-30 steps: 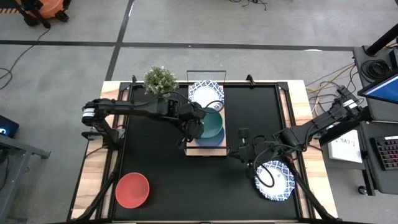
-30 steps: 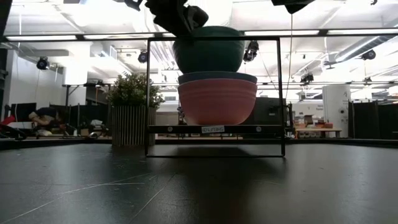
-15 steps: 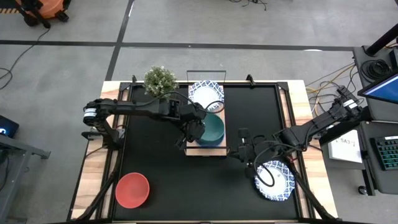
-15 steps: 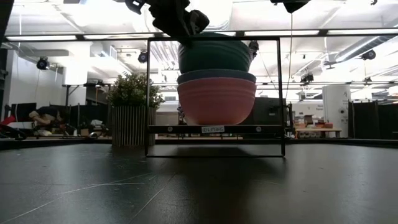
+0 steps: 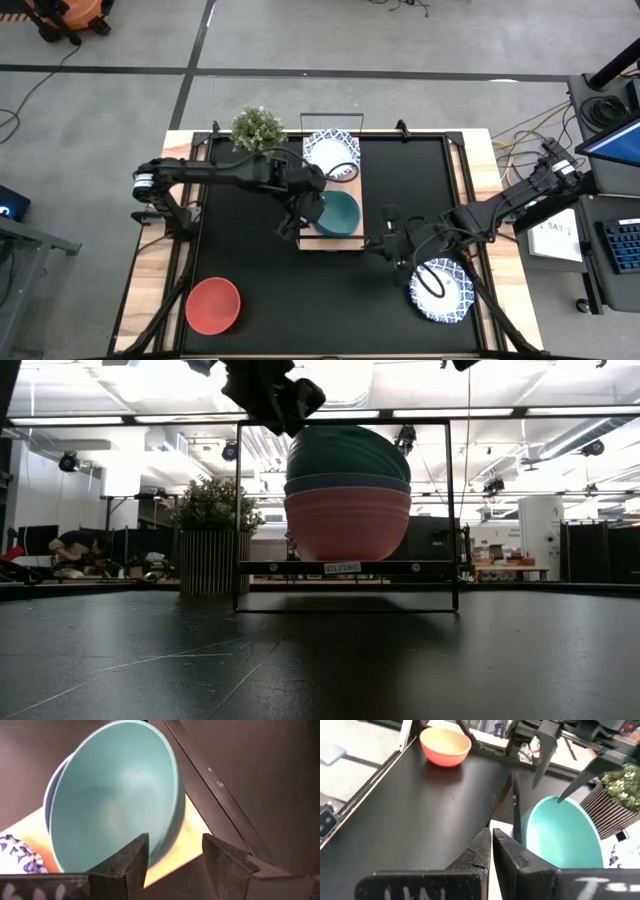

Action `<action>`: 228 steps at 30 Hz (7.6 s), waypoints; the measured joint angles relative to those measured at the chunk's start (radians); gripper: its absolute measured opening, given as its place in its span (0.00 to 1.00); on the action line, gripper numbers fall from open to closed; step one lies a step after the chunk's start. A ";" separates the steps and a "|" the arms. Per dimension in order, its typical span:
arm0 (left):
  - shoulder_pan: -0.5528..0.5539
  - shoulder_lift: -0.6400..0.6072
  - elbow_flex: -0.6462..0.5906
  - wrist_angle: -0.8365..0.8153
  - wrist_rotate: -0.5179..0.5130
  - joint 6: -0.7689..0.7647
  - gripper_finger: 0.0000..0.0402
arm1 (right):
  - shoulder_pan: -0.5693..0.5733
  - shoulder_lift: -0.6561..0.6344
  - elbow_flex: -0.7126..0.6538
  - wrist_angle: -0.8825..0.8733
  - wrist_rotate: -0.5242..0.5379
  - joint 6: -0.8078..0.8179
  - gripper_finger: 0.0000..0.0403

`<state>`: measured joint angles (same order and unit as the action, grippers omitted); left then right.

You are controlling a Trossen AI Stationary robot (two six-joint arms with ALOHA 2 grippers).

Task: Place and stack bowls onto a shelf
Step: Stack the plastic green bowl on top of the plastic blue bowl on the shelf, then stack the white paper bowl on top of the white paper bowl on the shelf

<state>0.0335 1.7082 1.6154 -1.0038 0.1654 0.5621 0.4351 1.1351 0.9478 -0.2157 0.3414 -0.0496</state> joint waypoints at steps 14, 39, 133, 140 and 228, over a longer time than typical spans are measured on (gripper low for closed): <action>0.034 -0.190 -0.130 0.264 0.002 -0.027 0.32 | -0.101 0.000 -0.034 0.101 -0.026 -0.076 0.02; 0.032 -0.286 -0.626 0.881 0.003 -0.288 0.00 | -0.180 0.000 -0.116 0.202 -0.091 -0.081 0.02; 0.029 -0.272 -0.629 0.785 0.084 -0.388 0.00 | -0.397 -0.016 -0.395 0.532 -0.323 0.143 0.02; 0.029 -0.272 -0.630 0.785 0.084 -0.392 0.00 | -0.397 -0.029 -0.395 0.530 -0.323 0.143 0.02; -0.283 -0.399 -0.551 0.507 -0.134 -0.473 0.00 | -0.023 0.227 -0.155 -0.714 -0.616 0.627 0.04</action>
<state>-0.2491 1.3096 1.0641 -0.4965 0.0315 0.0887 0.4122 1.3619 0.7930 -0.9299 -0.2745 0.5770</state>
